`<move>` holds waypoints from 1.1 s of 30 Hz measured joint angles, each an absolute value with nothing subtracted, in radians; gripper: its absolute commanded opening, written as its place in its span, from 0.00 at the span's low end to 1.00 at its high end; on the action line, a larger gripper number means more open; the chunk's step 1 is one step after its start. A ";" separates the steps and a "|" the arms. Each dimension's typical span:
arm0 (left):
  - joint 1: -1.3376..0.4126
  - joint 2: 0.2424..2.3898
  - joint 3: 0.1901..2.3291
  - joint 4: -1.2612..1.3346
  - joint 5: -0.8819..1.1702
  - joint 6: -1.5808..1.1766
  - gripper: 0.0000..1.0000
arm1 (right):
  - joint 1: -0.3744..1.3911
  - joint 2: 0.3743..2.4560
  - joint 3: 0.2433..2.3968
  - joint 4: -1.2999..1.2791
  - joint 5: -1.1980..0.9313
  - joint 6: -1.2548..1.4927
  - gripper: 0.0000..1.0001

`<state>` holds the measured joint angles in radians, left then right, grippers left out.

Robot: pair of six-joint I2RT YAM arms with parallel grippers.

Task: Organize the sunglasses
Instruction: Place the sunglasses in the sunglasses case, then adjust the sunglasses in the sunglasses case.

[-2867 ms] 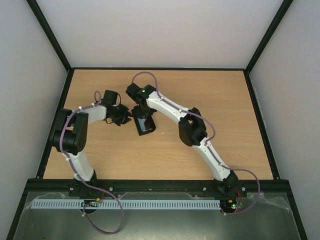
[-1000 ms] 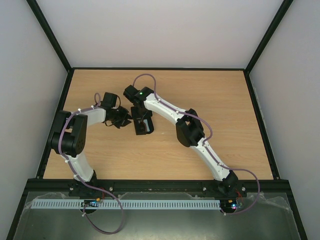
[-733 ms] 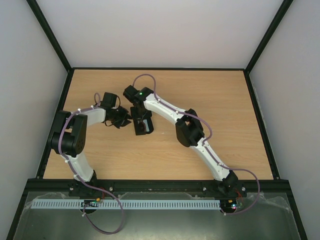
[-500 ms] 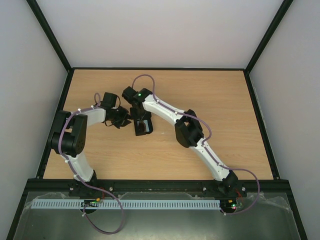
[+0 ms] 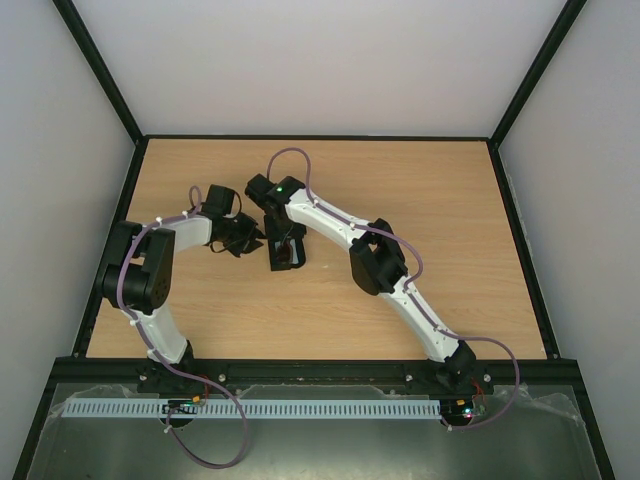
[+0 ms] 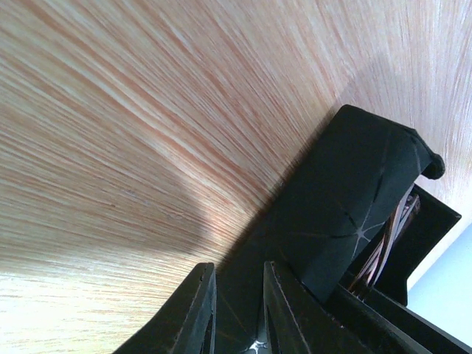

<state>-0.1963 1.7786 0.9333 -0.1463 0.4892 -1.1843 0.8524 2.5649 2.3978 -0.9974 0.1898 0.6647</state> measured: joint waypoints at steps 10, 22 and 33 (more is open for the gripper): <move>-0.196 1.779 0.930 -0.144 0.490 -1.185 0.22 | 0.852 2.565 2.398 -0.994 0.190 0.666 0.14; -0.196 1.779 0.930 -0.139 0.490 -1.185 0.22 | 0.852 2.564 2.398 -0.989 0.170 0.667 0.35; -0.196 1.779 0.930 -0.135 0.490 -1.186 0.22 | 0.852 2.557 2.398 -0.990 0.193 0.666 0.38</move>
